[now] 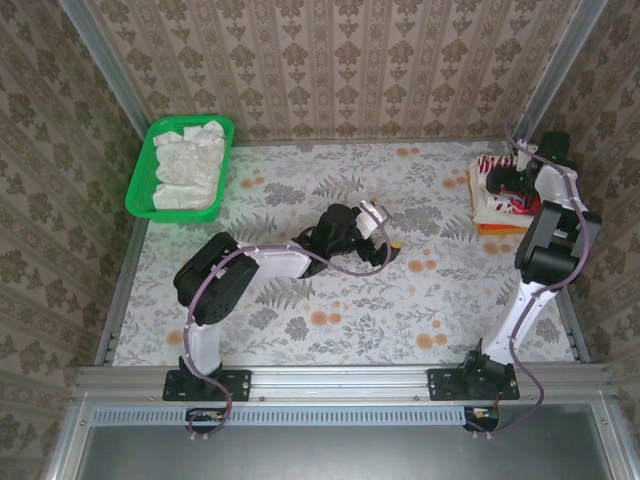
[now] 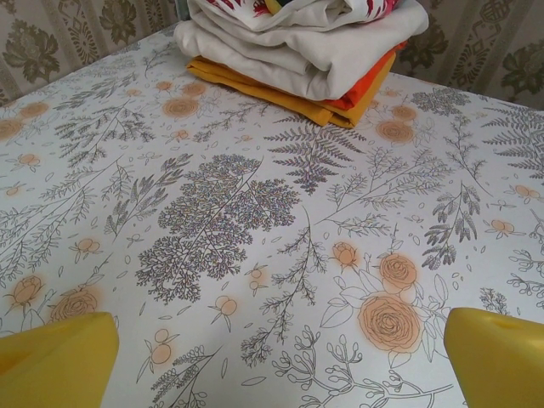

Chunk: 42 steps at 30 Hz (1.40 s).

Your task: Fold and stack the t-shirts

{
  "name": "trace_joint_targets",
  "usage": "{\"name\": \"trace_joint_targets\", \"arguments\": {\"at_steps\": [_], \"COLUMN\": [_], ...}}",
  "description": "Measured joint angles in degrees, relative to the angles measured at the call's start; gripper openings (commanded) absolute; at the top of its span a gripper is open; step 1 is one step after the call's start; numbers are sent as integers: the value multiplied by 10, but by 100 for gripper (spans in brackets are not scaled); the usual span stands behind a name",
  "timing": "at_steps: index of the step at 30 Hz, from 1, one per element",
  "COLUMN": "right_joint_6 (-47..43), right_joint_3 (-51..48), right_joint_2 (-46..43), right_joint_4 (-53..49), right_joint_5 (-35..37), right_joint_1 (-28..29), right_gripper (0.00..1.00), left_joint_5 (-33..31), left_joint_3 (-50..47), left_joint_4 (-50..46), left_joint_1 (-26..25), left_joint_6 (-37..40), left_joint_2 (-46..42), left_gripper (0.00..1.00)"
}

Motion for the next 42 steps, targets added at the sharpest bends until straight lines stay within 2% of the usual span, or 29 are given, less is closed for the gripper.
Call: {"name": "trace_joint_targets", "arguments": {"at_steps": [6,13,17,22,25,30,34,37,42], "right_joint_6": [2,24,50,113,153,194,216,216,214], "right_joint_3": [-48,-137,-240,-427,-525,-650,-709,-722,-729], "right_joint_2": [-56,-216,-332,-468,-511,-522,-490,-458,-405], "right_joint_4": [14,68,137,256,328,423,518,572,663], "right_joint_5": [5,-2,-9,2,12,57,108,143,160], "right_joint_1": [8,30,57,128,169,215,228,236,243], "right_gripper": [100,100,100,100,100,100,100,100,100], "left_joint_5": [0,-5,-24,-75,-110,-195,-280,-321,-327], "left_joint_3": [-2,-34,-80,-169,-220,-294,-339,-374,-425], "left_joint_4": [3,1,-13,-54,-97,-173,-228,-246,-233], "left_joint_1": [2,30,61,102,125,170,217,261,352], "left_joint_6": [-4,-10,-12,-12,-12,-11,-11,-11,-4], "left_joint_2": [0,-43,-110,-234,-318,-469,-567,-612,-628], "left_gripper": [100,100,100,100,100,100,100,100,100]}}
